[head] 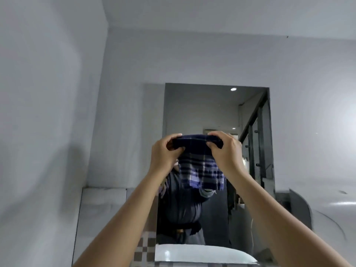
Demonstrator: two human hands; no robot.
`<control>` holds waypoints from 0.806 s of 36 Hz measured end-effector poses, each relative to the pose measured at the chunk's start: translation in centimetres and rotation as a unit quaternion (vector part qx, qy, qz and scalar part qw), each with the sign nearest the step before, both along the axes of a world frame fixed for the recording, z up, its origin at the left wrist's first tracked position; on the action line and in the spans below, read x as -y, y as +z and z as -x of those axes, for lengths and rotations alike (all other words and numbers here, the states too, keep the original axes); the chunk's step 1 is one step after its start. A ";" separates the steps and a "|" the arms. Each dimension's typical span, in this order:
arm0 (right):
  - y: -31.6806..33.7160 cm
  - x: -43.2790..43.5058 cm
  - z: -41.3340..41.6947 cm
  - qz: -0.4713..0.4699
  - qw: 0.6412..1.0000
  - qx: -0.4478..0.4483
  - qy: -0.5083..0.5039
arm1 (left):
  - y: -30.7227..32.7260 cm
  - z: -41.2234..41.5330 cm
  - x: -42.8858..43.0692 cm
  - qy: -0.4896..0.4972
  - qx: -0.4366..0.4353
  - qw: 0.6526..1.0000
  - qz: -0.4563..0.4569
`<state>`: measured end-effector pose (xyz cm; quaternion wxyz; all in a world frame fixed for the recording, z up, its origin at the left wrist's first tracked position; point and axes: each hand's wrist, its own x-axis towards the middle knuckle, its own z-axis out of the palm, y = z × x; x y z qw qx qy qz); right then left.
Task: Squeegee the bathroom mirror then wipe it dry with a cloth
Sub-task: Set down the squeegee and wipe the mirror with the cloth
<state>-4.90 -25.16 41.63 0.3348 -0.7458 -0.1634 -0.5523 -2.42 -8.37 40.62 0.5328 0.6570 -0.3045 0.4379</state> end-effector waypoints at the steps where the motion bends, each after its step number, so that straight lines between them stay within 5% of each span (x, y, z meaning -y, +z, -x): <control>1: 1.1 -0.1 -0.5 -0.003 1.000 0.002 0.003 | 1.2 -0.4 0.1 0.015 0.011 1.000 -0.003; 16: 13.1 -1.7 -9.0 -0.061 0.995 0.084 0.012 | 13.9 -7.7 2.3 0.163 0.105 0.980 0.042; 29: 11.6 -0.4 -11.7 -0.054 0.991 0.123 -0.017 | 11.3 -11.5 3.8 0.190 0.223 0.956 0.012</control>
